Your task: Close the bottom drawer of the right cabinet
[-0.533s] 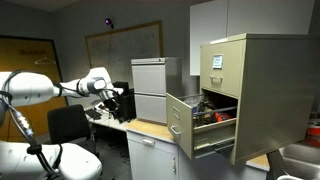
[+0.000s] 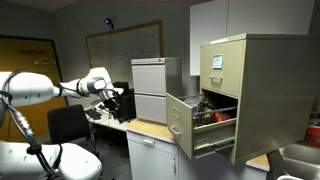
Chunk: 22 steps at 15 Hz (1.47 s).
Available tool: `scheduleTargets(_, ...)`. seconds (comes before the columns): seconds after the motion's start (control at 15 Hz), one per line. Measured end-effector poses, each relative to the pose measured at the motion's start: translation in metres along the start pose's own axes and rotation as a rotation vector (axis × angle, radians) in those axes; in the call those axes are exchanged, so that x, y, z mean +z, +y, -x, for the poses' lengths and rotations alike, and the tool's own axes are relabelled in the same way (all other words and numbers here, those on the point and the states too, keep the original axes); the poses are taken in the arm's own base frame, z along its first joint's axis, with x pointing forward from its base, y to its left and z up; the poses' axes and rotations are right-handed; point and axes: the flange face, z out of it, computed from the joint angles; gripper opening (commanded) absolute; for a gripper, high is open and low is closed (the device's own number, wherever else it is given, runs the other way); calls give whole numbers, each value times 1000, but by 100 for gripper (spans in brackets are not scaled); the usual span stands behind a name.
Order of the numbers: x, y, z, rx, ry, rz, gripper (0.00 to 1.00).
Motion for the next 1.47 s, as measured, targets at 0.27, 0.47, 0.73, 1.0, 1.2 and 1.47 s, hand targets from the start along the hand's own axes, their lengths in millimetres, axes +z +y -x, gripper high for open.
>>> scheduleTargets(0.27, 0, 4, -4, 5, 12, 22, 75)
scheduleTargets(0.47, -5, 14, -17, 16, 50, 73, 59)
scheduleTargets(0.73, -16, 29, -48, 27, 131, 171, 28)
scheduleTargets(1.0, -31, 41, -101, 37, 295, 327, 1)
scheduleTargets(1.2, -20, 43, -146, 31, 398, 390, 0)
scheduleTargets(1.47, 32, 56, -209, 12, 448, 451, 0)
